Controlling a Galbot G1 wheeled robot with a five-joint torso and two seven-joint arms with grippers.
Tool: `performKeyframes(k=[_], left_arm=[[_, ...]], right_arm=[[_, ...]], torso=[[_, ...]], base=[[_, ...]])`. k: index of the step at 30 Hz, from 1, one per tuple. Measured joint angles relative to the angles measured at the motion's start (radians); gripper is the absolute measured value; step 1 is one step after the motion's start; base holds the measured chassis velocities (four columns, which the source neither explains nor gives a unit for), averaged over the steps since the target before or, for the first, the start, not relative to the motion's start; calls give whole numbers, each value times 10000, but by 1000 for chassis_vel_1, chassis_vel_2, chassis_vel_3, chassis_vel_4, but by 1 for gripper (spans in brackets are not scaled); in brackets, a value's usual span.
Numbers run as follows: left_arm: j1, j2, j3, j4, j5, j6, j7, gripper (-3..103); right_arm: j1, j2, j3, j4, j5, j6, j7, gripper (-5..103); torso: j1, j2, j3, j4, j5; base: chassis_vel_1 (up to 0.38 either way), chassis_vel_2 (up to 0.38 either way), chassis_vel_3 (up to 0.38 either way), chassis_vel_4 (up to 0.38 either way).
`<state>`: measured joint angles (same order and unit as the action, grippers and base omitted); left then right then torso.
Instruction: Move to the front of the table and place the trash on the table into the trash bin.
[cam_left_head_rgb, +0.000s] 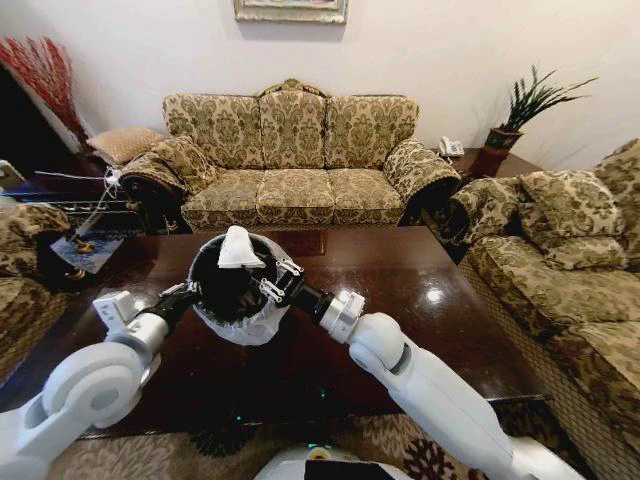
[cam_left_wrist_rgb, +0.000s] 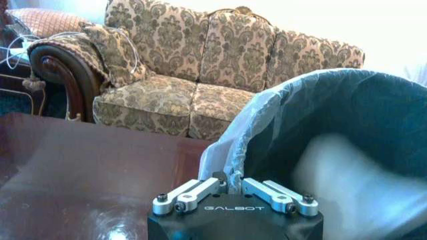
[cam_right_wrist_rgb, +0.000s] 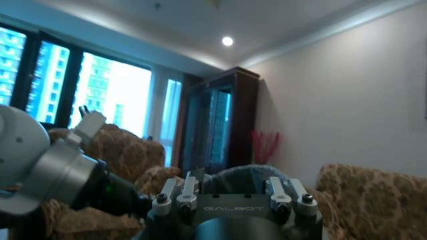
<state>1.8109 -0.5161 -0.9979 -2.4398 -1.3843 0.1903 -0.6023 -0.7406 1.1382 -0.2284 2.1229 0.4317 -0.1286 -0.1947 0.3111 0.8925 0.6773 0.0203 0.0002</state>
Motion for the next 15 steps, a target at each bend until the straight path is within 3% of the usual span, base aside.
performKeyframes(k=[2, 7, 9, 10, 11, 12, 14, 15], left_arm=[[0, -41, -11, -32, 0, 0, 1, 0], [86, -272, -196, -57, 4, 0, -36, 0], [152, -599, -384, 106, 75, 0, -78, 0], [227, -779, -565, 185, 102, -1, -122, 0], [414, -1181, -1056, 295, 133, -10, -145, 0], [414, -1181, -1056, 295, 133, -10, -145, 0], [535, -2121, -1995, 500, 206, -103, -99, 0], [535, -2121, -1995, 500, 206, -103, -99, 0]], right_arm=[[-86, -59, 180, 222, 333, 73, -143, 57], [-653, -209, 1016, 1106, 908, 118, -204, 68], [-1256, -203, 1976, 1615, 683, 145, -206, 79], [-1582, -180, 2498, 1788, 518, 129, -137, 79], [-2167, -115, 3410, 2004, 369, 151, 156, 89], [-2167, -115, 3410, 2004, 369, 151, 156, 89], [-3036, 71, 4907, 1953, 485, 284, 910, 94], [-3036, 71, 4907, 1953, 485, 284, 910, 94]], torso=[[0, 0, 0, 1, -1], [0, 0, 0, 1, 0], [0, 0, -1, -2, -1], [-1, 0, -1, -2, -6], [0, 0, -1, -4, -5], [0, 0, -1, -4, -5], [-1, 1, -1, -4, -1], [-1, 1, -1, -4, -1]], base=[[0, 0, 0, 0], [0, 0, 0, 0], [0, 0, 0, 0], [0, 0, 0, 0], [0, 0, 0, 0], [0, 0, 0, 0], [0, 0, 0, 0], [0, 0, 0, 0]])
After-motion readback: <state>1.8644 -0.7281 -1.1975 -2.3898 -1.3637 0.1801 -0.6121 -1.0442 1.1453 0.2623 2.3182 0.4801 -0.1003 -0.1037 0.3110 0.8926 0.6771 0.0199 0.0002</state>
